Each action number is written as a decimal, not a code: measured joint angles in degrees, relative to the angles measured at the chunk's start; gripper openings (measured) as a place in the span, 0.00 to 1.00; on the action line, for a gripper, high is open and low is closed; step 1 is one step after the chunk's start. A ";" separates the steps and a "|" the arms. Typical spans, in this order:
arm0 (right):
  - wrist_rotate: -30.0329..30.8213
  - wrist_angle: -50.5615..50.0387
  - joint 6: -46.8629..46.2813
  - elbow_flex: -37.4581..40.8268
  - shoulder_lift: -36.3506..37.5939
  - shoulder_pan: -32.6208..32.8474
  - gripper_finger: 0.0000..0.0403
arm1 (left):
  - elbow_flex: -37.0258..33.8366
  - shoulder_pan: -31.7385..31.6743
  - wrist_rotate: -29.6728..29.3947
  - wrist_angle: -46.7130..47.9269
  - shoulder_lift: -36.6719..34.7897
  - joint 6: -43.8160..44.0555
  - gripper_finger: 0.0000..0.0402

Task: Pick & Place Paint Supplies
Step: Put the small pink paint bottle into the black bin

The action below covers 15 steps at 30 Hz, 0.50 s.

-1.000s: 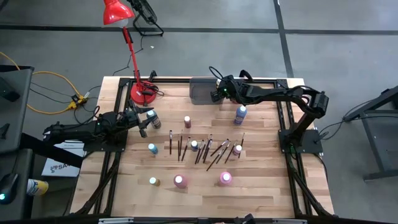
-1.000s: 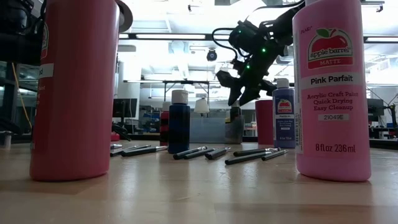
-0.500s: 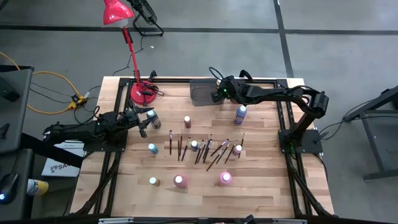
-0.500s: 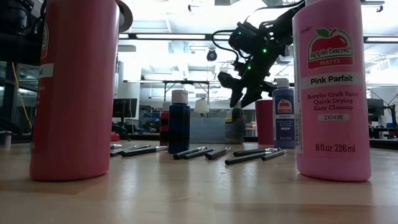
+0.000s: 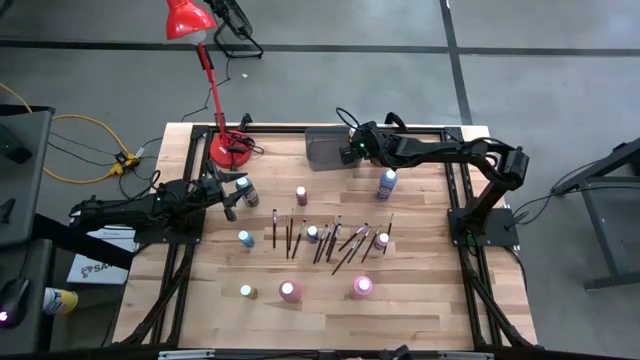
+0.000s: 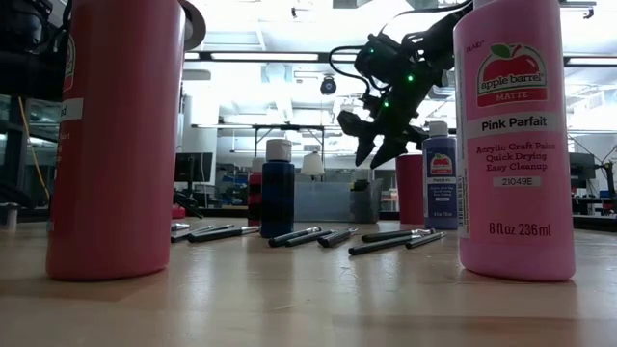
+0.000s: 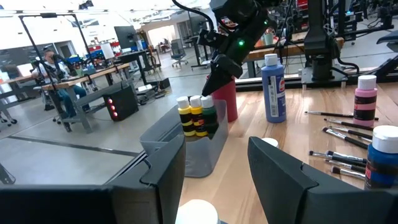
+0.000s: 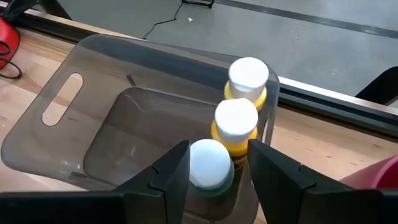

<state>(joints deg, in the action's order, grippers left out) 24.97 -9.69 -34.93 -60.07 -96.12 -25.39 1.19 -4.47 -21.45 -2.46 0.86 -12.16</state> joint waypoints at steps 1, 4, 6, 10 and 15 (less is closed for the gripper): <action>-0.01 0.01 0.02 0.00 0.00 -0.02 0.38 | 0.02 0.00 0.01 0.00 0.01 0.00 0.43; -0.23 -0.36 0.26 0.00 0.88 -0.01 0.38 | 0.02 0.00 0.01 -0.01 0.01 0.01 0.43; -1.23 -0.31 0.71 0.00 2.26 0.00 0.39 | 0.01 0.00 0.00 0.00 0.00 0.02 0.43; -6.19 -1.91 3.39 0.00 5.61 0.20 0.39 | 0.02 -0.02 0.00 -0.02 0.00 0.00 0.43; -13.41 -9.12 8.06 0.00 10.84 3.02 0.39 | 0.02 0.00 0.00 0.00 0.00 0.00 0.43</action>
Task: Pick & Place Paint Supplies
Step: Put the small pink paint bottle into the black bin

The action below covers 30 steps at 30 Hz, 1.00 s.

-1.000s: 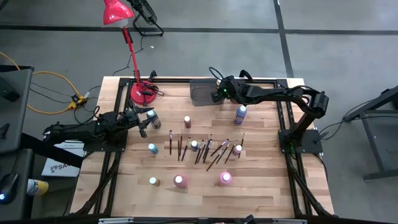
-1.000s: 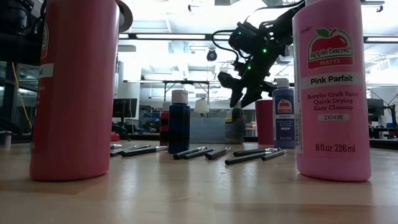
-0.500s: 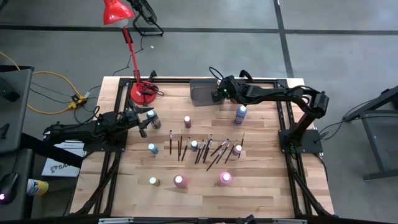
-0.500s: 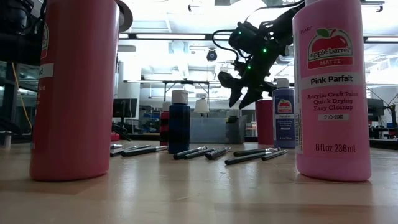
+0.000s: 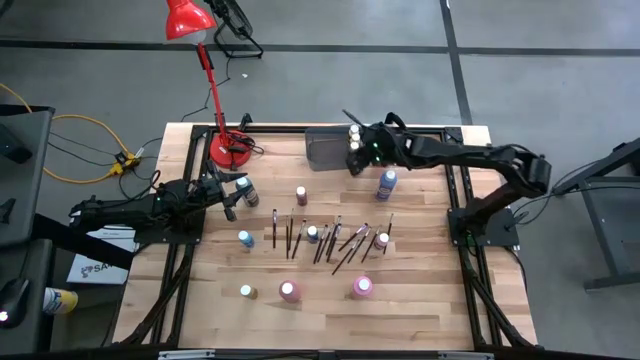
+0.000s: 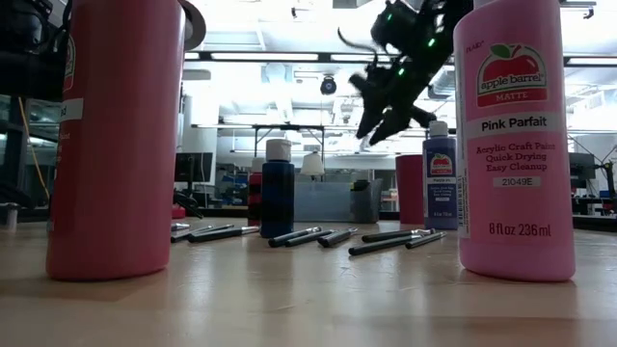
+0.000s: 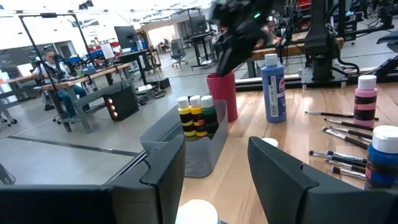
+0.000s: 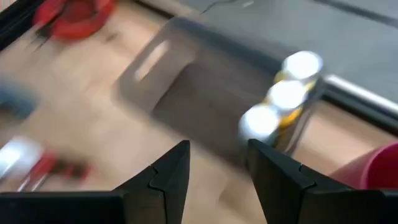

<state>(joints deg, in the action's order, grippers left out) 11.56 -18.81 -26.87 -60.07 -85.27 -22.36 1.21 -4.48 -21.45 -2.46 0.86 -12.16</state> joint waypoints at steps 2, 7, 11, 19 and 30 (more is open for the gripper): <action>-2.80 -4.32 1.49 0.00 2.46 1.86 0.39 | 0.01 -0.02 -0.01 -0.02 0.02 0.02 0.43; -6.99 -15.79 6.29 0.63 8.77 8.00 0.39 | -0.01 0.00 0.01 0.00 0.02 0.02 0.43; -7.48 -17.73 11.82 6.30 14.91 14.33 0.39 | 0.01 0.00 0.01 0.00 0.02 0.01 0.43; -6.98 -17.43 13.32 15.92 22.85 28.28 0.39 | -0.02 0.01 0.02 -0.02 0.00 0.00 0.43; -2.68 -11.30 14.48 22.46 23.15 38.48 0.43 | -0.02 0.00 0.01 0.00 0.02 0.02 0.43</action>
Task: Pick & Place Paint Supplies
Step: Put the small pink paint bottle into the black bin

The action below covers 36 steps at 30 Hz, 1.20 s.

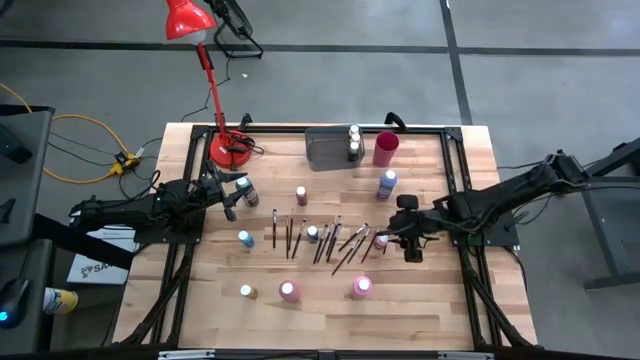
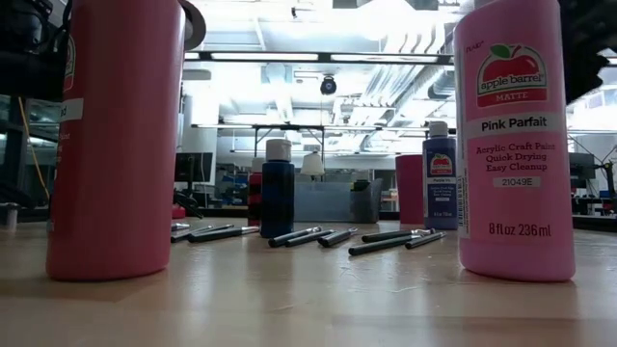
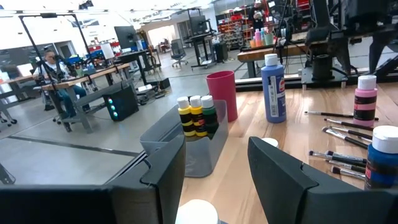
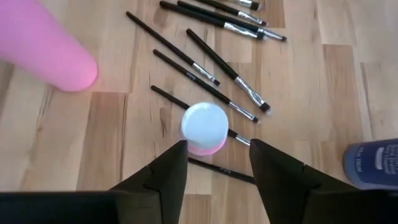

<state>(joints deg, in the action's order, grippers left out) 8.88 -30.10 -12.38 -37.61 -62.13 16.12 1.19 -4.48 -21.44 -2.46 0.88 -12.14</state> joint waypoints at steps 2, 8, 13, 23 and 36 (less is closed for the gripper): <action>0.14 2.28 -0.74 1.02 0.02 0.36 0.47 | 0.01 0.01 -0.02 0.00 -0.02 -0.01 0.43; -1.19 9.96 -1.42 4.18 -0.03 0.92 0.56 | 0.02 0.00 0.00 0.00 -0.02 -0.02 0.43; -0.78 11.47 -1.07 5.33 -1.29 0.73 0.55 | 0.02 -0.01 0.01 0.00 0.00 -0.02 0.43; -0.68 14.68 0.23 5.45 -2.69 0.70 0.42 | 0.00 0.00 0.01 0.00 -0.01 -0.02 0.43; 0.02 13.60 -4.31 2.14 -2.75 -1.67 0.28 | 0.02 0.01 0.01 0.00 0.01 0.00 0.43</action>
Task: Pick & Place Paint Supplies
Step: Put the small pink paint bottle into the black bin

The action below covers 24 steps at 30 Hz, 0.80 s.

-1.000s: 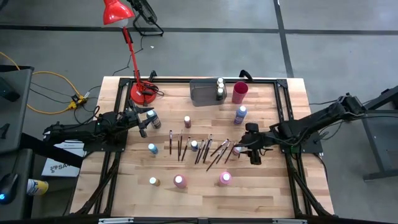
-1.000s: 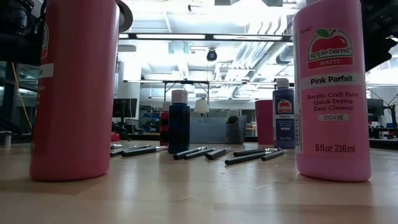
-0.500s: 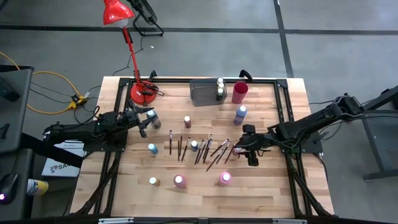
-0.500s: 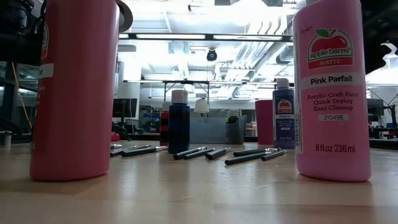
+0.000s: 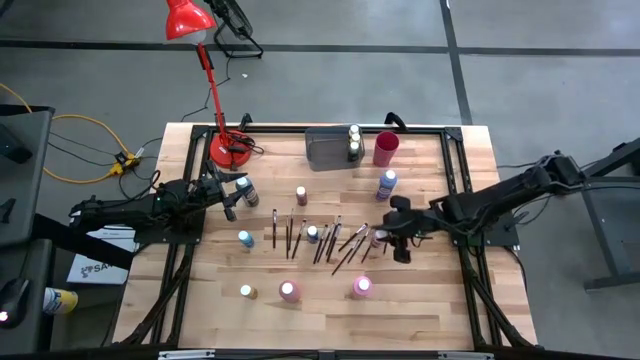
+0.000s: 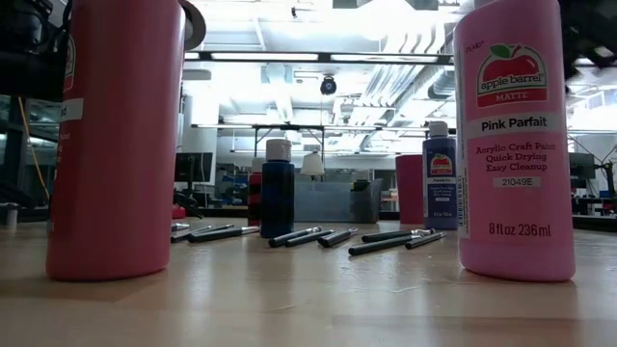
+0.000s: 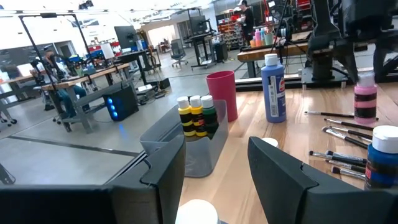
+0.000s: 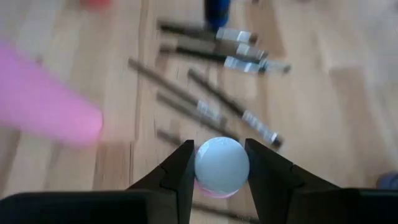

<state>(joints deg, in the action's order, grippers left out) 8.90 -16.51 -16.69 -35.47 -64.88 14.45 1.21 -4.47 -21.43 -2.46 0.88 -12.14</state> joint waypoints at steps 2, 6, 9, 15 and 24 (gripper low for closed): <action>0.09 -0.40 0.39 -2.97 0.00 -1.79 0.28 | -0.02 0.00 0.00 0.00 0.00 0.00 0.43; 0.12 -3.86 3.38 -9.71 0.00 -7.24 0.29 | 0.00 -0.02 0.00 0.00 0.00 0.00 0.43; 0.18 -6.85 6.80 -15.27 -1.08 -12.04 0.28 | -0.02 0.00 0.00 0.00 -0.02 0.00 0.43; 0.18 -10.20 9.25 -25.38 -8.74 -22.22 0.31 | -0.02 -0.02 0.00 0.00 0.00 0.00 0.43; 4.75 -9.69 8.94 -40.32 -22.78 -32.78 0.30 | 0.00 -0.02 0.00 0.00 0.00 -0.02 0.43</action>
<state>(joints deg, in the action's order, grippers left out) 13.65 -26.20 -7.75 -75.79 -87.66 -18.34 1.21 -4.49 -21.43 -2.46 0.88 -12.16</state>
